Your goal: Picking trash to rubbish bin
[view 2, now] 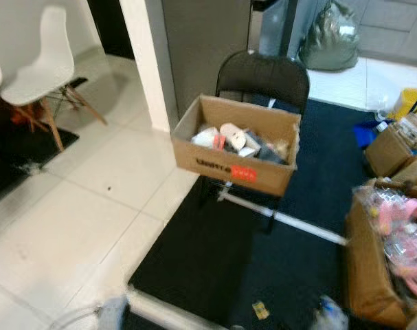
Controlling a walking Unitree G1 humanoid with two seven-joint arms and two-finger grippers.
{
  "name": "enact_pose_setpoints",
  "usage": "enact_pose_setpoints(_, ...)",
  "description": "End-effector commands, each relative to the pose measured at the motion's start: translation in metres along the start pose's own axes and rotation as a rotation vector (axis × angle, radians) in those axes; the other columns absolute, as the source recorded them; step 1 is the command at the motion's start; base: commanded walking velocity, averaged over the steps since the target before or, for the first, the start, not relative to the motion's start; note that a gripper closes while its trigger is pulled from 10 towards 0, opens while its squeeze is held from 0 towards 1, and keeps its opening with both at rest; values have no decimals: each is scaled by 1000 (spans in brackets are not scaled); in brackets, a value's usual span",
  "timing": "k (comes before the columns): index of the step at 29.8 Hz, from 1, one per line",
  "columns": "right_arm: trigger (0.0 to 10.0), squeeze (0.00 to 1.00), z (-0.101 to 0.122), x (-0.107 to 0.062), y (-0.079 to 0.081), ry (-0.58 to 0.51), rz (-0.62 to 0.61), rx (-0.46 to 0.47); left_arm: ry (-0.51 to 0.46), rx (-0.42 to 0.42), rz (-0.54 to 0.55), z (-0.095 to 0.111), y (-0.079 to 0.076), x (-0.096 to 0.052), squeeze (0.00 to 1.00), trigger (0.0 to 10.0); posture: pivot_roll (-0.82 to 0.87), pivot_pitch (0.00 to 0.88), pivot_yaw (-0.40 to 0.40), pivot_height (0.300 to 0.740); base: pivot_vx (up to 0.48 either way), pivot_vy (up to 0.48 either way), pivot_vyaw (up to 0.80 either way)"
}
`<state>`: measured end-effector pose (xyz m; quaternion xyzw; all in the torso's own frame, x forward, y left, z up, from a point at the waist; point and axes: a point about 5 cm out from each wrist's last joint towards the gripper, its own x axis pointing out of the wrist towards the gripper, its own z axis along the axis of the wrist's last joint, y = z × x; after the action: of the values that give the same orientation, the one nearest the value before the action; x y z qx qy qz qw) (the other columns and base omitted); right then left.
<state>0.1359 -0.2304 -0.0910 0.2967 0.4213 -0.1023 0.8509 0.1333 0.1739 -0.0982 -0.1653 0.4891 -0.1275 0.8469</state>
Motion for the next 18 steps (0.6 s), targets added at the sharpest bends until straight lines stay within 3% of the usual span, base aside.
enact_pose_setpoints(1,10000,0,-3,-1,-2,13,-18,-7,60,-18,19,-15,3,-4,0,10000,25,40,-6,740,-364,0,0)
enact_pose_setpoints(15,10000,0,-9,-2,-4,24,-40,3,56,-18,24,-11,2,-2,0,10000,14,42,4,740,-359,0,0)
enact_pose_setpoints(18,10000,0,-9,-2,-3,12,-21,19,26,-41,83,-5,8,-3,0,10000,15,43,9,740,0,0,0)
